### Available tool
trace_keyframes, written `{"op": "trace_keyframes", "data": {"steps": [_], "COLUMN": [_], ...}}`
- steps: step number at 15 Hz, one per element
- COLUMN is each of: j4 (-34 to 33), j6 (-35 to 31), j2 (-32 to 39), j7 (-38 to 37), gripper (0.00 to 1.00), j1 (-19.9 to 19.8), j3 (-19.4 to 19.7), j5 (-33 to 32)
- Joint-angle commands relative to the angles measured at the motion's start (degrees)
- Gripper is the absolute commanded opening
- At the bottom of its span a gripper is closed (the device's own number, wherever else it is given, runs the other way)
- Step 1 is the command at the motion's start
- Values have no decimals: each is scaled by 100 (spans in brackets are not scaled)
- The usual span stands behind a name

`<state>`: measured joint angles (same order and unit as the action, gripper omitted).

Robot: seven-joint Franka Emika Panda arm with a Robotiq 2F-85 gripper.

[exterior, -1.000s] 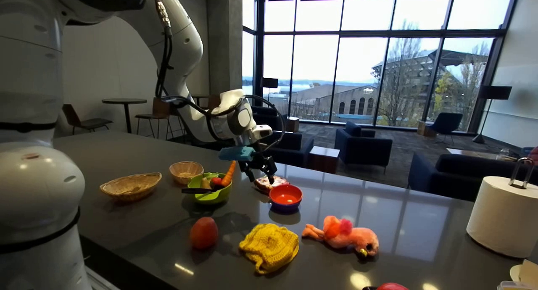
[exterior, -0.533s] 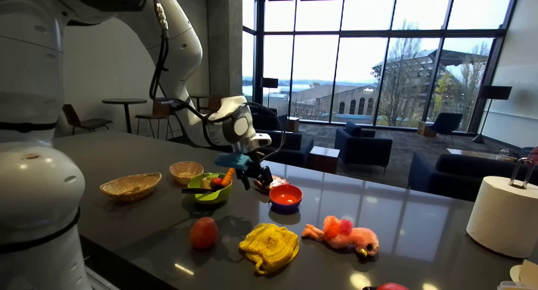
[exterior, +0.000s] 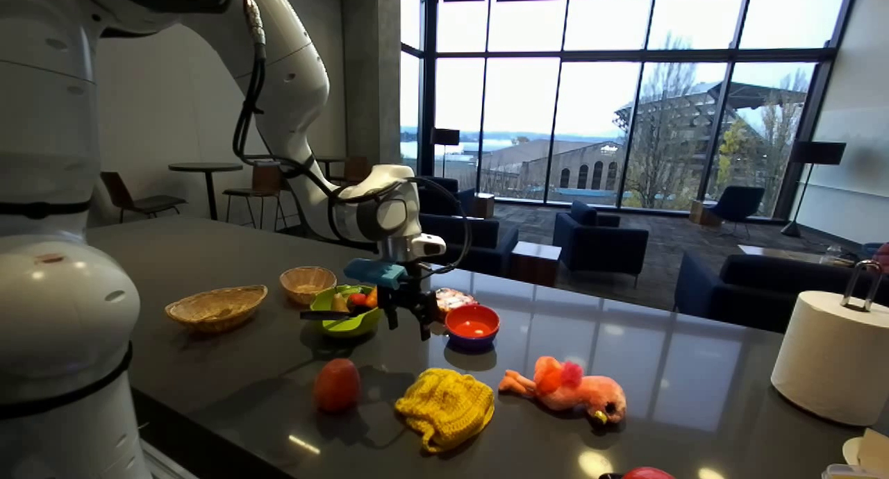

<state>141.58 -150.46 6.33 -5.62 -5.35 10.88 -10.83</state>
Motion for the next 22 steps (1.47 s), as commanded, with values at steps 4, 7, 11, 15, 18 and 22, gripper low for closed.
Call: {"op": "trace_keyframes", "data": {"steps": [4,7,11,15,18,22], "j4": [374,422,494,653,788,1010], "j6": [524,848,1213,1365,1480,1424], "j2": [-428,-493,-583,-660,-697,-764], "j7": [518,626,700,861,1181,1226], "gripper": [100,100,100,100,100,100], "j1": [-172,-185,-203,-202,-189,-184], "j3": [-76,-77,-63,-105,-158,-180], "j5": [445,560,622,1201,1983,2323]}}
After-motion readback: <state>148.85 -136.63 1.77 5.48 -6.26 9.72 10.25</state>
